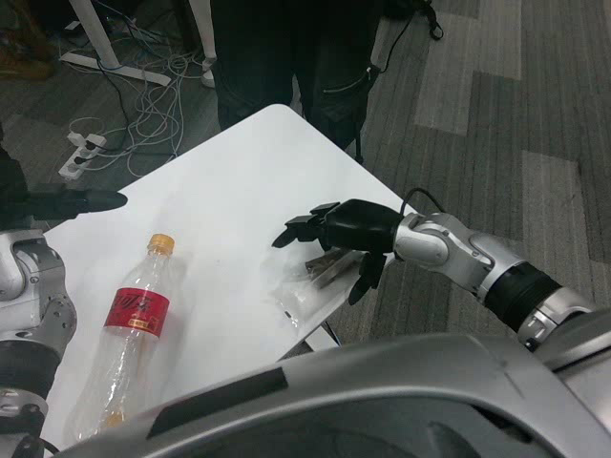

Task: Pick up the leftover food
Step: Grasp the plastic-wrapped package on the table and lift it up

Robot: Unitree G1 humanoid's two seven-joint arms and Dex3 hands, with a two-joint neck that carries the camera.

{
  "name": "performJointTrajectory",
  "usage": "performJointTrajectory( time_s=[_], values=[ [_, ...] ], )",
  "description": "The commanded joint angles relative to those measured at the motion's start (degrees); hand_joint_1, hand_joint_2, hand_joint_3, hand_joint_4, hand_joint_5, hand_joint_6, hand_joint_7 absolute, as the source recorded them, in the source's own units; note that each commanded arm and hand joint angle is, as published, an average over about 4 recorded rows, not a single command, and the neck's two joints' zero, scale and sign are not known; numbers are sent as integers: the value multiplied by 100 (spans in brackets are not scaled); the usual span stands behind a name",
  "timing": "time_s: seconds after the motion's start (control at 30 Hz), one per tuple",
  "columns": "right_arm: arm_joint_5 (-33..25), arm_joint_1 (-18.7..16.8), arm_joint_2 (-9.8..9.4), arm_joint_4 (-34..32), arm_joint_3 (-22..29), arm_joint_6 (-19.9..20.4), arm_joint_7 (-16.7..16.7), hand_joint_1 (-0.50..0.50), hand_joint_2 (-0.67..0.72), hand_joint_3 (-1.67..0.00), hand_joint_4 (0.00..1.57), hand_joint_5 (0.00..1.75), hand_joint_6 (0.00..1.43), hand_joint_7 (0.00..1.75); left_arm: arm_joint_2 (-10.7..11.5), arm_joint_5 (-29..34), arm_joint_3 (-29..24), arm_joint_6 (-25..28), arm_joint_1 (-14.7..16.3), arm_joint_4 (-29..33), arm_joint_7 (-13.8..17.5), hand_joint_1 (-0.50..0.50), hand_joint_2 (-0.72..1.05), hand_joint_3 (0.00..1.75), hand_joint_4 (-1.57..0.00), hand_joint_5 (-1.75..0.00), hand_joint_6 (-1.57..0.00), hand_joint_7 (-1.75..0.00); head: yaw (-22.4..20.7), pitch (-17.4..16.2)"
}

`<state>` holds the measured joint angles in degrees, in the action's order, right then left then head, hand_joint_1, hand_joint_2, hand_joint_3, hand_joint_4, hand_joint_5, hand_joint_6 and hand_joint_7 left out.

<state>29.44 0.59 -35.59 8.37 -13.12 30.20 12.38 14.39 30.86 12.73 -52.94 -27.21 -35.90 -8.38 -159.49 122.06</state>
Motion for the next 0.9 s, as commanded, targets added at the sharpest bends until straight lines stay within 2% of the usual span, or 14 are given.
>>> performJointTrajectory(
  time_s=[0.03, 0.2, 0.27, 0.47, 0.77, 0.9],
  values=[
    [-17, -182, -99, -167, 97, -98, 76, -17, -26, -40, 49, 136, 6, 35, 18, 23, 2, -34, -30, -20, 12, -50, -37, 0, -32, 0, 0, 0, -8, 7],
    [-12, -195, -145, -219, 141, -117, 54, -17, -30, -40, 44, 136, 6, 35, -15, 16, 10, -54, -6, -18, 12, -50, -37, 0, -32, 0, 0, 0, -6, 32],
    [27, -131, -147, -112, 91, -102, 34, -17, -37, -40, 39, 136, 6, 35, -41, 16, 26, -70, 5, -14, 12, -50, -37, 0, -32, 0, 0, 0, -29, 36],
    [234, 86, 26, 328, -41, 30, -100, -17, -54, -52, 41, 138, 9, 35, -94, 8, 46, -107, 79, 26, 12, -50, -37, 0, -34, 0, 0, 0, -9, 64],
    [568, 264, 167, 596, -129, 50, -151, -25, -54, -71, 54, 153, 16, 47, -120, 8, 30, -173, 143, 39, 12, -50, -37, 0, -34, 0, 0, 0, 27, 141],
    [816, 418, 116, 616, -316, -115, -140, -29, -54, -77, 61, 155, 23, 65, -120, 14, 28, -173, 145, 24, 12, -50, -37, 0, -34, 0, 0, 0, 9, 140]
  ],
)
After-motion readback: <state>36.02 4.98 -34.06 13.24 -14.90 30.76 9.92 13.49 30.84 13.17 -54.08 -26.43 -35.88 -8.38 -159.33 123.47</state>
